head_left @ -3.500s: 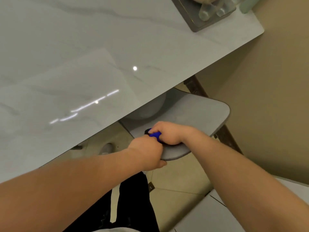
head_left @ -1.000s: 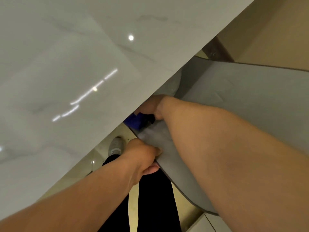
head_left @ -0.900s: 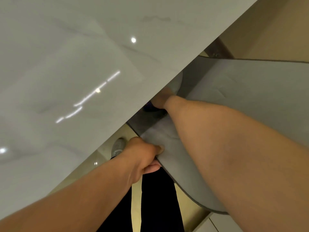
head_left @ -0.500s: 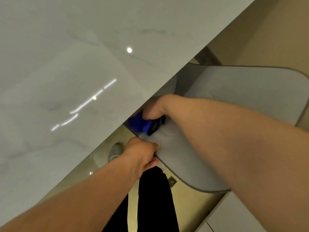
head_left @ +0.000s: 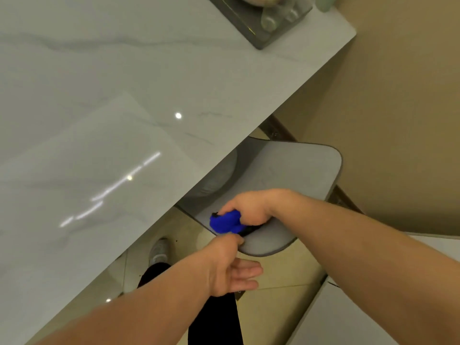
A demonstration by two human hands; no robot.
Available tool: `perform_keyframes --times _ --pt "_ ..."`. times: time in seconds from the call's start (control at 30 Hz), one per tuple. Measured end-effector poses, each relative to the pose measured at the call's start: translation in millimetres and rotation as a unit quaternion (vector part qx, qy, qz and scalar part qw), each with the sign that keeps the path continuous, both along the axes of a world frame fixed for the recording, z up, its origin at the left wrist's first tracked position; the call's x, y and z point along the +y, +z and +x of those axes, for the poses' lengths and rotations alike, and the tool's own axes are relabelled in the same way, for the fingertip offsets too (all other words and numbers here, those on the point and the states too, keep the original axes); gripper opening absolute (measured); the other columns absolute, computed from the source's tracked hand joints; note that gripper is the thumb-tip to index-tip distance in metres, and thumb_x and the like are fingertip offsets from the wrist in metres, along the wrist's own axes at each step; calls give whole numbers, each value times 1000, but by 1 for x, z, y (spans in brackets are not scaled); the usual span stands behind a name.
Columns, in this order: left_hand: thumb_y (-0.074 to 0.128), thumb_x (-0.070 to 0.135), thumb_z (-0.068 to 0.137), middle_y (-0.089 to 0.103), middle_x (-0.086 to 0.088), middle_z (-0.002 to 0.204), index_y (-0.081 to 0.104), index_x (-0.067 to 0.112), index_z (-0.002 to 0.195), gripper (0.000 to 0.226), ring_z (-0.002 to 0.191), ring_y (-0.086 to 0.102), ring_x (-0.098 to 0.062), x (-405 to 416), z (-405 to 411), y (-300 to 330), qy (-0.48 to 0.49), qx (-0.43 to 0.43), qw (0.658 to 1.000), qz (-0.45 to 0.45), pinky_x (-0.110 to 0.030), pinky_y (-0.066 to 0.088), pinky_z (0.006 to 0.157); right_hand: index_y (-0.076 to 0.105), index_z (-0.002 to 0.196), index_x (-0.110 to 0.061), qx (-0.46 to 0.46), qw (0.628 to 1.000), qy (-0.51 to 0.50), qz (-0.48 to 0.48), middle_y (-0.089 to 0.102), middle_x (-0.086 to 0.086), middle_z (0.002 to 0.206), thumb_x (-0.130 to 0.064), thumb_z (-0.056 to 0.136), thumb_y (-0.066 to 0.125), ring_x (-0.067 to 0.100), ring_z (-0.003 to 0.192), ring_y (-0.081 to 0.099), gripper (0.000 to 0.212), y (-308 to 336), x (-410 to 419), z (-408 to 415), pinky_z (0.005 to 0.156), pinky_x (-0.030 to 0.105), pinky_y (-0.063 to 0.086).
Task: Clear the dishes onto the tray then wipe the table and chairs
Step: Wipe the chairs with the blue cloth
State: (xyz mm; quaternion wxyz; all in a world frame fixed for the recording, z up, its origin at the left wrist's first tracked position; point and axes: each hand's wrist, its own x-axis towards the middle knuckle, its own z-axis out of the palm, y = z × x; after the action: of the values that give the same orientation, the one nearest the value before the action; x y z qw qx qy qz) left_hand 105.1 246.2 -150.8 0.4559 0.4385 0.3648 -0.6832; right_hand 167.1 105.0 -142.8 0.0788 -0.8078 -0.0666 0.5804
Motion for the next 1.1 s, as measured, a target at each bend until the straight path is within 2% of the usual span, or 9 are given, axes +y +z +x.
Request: perform_keyframes --times 0.2,0.4,0.5,0.63,0.73,0.83,0.9,1.03,1.1 --pt "42 32 105 66 -23 111 46 2 128 38 84 74 -26 -2 7 32 5 -43 999 -15 -43 62 63 59 124 -22 -267 880 -7 -392 57 9 110 -28 94 55 34 102 58 31 45 -96 -11 79 39 46" --pt "43 18 101 64 -17 96 55 9 102 15 81 65 -25 -13 -6 44 36 -65 997 24 -39 54 76 58 135 -44 -129 991 -23 -38 62 3 121 -23 93 57 29 100 59 47 65 -9 -60 89 44 51" --pt "41 15 101 63 -14 89 58 8 105 19 72 62 -19 -13 -12 44 56 -83 995 26 -32 52 68 51 143 -39 -183 962 -152 -133 58 4 131 -17 92 60 31 111 58 56 83 -55 -65 96 45 50" --pt "40 11 98 62 -11 84 59 8 111 23 66 60 -16 -11 -17 41 65 -102 992 25 -30 51 60 25 157 -32 -295 825 -343 -339 44 11 139 -28 95 58 40 118 51 70 98 -89 -96 100 46 46" --pt "41 7 96 61 -8 80 61 11 112 26 62 57 -15 -9 -22 45 53 -123 991 14 -27 48 55 38 152 -34 -260 886 -355 -144 39 8 140 -19 92 61 34 122 52 66 93 -28 -117 106 41 44" --pt "36 1 95 62 -13 81 60 8 98 25 69 60 -25 6 -21 59 -2 -140 990 13 -27 49 52 56 139 -38 -124 924 -358 45 59 -4 125 0 83 53 17 102 61 68 102 24 -135 82 21 50" --pt "40 6 94 61 -16 93 59 5 105 22 80 60 -27 22 -16 67 -68 -156 985 35 -31 49 57 63 133 -34 -184 854 -485 41 65 -6 121 5 82 47 9 93 62 66 103 19 -145 75 15 52" --pt "48 13 95 61 -10 112 59 8 118 25 87 61 -26 42 -3 82 -105 -200 973 38 -36 52 71 43 149 -30 -420 499 -754 -84 44 7 148 5 88 43 25 110 55 70 117 -28 -151 70 33 53" --pt "47 13 97 62 -10 114 59 6 115 23 90 63 -26 48 1 91 -97 -230 968 36 -41 54 84 26 158 -25 -417 453 -780 -114 30 11 152 1 94 46 29 110 50 72 118 -33 -148 72 34 49"
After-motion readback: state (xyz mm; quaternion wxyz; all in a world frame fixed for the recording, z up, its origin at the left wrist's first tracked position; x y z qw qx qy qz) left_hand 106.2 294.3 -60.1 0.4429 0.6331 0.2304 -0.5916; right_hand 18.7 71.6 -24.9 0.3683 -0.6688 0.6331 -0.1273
